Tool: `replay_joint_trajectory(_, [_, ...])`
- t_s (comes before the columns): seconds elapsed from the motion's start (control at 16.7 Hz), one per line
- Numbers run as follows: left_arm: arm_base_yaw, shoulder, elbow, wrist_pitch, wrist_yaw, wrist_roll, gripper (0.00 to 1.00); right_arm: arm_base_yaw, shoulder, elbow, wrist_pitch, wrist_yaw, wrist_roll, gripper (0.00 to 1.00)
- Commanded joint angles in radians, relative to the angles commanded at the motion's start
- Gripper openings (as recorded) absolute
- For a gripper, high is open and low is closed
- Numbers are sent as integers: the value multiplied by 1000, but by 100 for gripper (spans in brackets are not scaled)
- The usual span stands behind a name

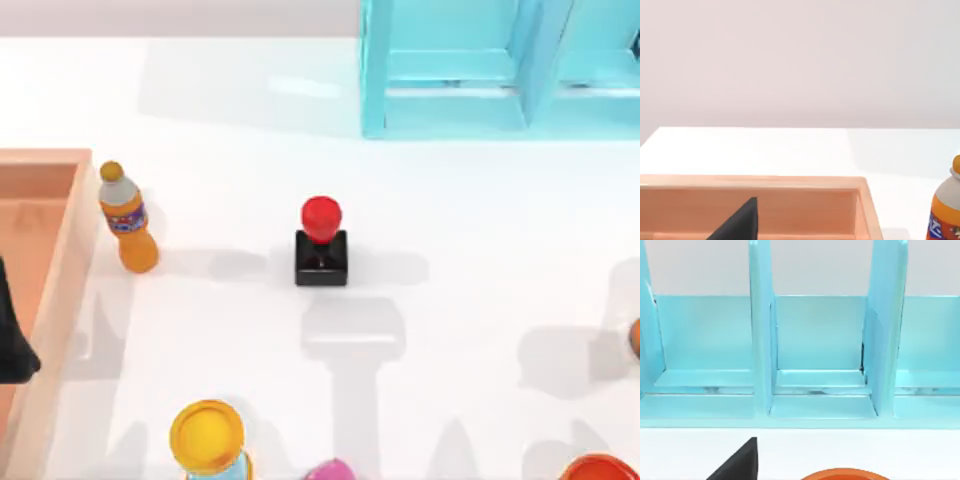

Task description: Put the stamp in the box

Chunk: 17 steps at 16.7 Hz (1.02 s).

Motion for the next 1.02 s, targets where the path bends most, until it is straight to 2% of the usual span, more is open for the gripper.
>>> replay_joint_trajectory(0.24, [-7,27,28,-18,0,-6,100,0,0,0,0,0,0,100])
replay_joint_trajectory(0.48, [-51,198,203,-132,1,-43,100,0,0,0,0,0,0,100])
replay_joint_trajectory(0.72, [-126,489,504,-328,1,-108,100,0,0,0,0,0,0,100])
replay_joint_trajectory(1.02, [-246,959,995,-646,3,-215,100,0,0,0,0,0,0,100])
